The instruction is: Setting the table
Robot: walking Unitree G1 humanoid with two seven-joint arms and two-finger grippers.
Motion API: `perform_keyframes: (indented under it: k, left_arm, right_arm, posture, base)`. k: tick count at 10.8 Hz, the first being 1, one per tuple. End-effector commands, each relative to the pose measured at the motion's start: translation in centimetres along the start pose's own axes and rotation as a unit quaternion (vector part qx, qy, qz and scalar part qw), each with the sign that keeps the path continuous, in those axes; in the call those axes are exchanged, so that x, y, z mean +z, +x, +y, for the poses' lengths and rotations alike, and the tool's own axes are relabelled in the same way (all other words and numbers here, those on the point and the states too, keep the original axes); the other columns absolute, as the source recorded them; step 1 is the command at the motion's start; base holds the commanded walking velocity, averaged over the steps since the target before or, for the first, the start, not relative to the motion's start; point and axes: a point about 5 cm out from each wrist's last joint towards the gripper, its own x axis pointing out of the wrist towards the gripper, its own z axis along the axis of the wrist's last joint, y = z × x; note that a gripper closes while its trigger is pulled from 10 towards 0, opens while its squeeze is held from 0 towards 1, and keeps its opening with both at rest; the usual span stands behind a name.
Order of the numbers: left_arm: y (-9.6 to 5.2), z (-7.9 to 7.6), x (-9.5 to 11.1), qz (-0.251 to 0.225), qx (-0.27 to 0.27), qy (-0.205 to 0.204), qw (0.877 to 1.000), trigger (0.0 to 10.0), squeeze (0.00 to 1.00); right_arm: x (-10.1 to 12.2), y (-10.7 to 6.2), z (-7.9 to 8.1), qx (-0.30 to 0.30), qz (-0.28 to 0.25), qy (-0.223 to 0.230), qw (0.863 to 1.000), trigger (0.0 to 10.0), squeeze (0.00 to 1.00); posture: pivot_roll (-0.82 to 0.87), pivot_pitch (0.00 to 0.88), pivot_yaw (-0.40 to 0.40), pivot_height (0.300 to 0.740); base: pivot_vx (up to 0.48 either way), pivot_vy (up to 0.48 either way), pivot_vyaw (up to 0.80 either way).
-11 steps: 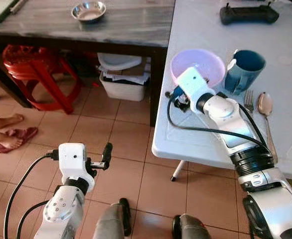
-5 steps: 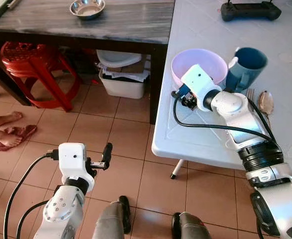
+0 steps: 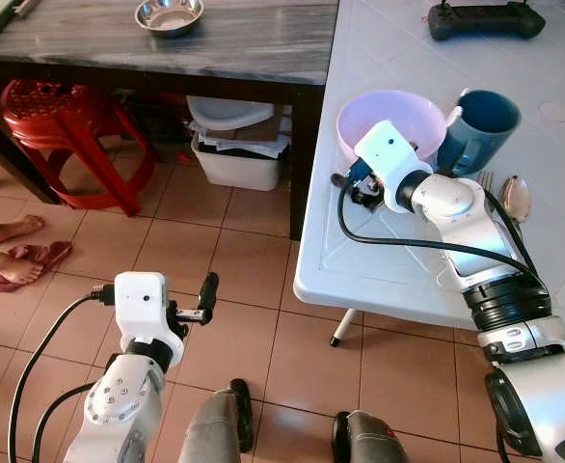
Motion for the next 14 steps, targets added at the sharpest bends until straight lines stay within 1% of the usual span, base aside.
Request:
perform_keyframes:
  k: [1,2,3,4,5,6,9,14]
  left_arm:
    - [-0.2,0.3,-0.6,0.018,0.003,0.004,1.000,10.0,0.00]
    - [-0.1,0.2,-0.8,0.023,0.003,0.004,1.000,10.0,0.00]
    - [0.0,0.2,-0.9,0.025,0.003,0.004,1.000,10.0,0.00]
    - [0.0,0.2,-1.0,0.026,0.003,0.005,1.000,10.0,0.00]
    - [0.1,0.1,-1.1,0.030,0.001,0.006,1.000,10.0,0.00]
    - [0.2,0.1,-1.1,0.030,-0.001,0.007,1.000,10.0,0.00]
    - [0.4,0.0,-1.2,0.032,-0.003,0.007,0.999,10.0,0.00]
    - [0.5,0.0,-1.2,0.032,-0.006,0.006,0.999,10.0,0.00]
  right_arm:
    - [0.6,-0.1,0.1,0.009,-0.016,-0.003,1.000,10.0,1.00]
    - [0.5,0.0,0.2,0.021,-0.019,-0.012,1.000,10.0,0.98]
    - [0.9,0.0,0.0,0.019,-0.027,-0.013,0.999,10.0,0.36]
    - [1.3,0.2,-0.3,0.022,-0.027,-0.012,0.999,10.0,0.00]
    - [1.7,0.4,-0.6,0.028,-0.026,-0.003,0.999,10.0,0.00]
    - [1.4,0.5,-0.9,0.035,0.000,-0.004,0.999,0.0,0.00]
    - [1.1,0.5,-0.3,0.073,0.010,0.025,0.997,0.0,0.00]
    - [-0.1,0.0,0.1,0.095,0.038,0.034,0.994,0.0,0.00]
  posture:
    - [0.05,0.241,0.062,0.740]
    - [0.05,0.238,0.059,0.740]
    - [0.05,0.236,0.057,0.740]
    - [0.04,0.230,0.056,0.740]
    - [0.04,0.226,0.055,0.740]
    - [0.04,0.220,0.050,0.740]
    - [0.03,0.216,0.047,0.740]
    - [0.03,0.213,0.049,0.740]
  base:
    - [0.000,0.000,0.00]
    - [0.000,0.000,0.00]
    - [0.000,0.000,0.00]
    - [0.000,0.000,0.00]
    - [0.000,0.000,0.00]
    - [0.000,0.000,0.00]
    - [0.000,0.000,0.00]
    - [0.000,0.000,0.00]
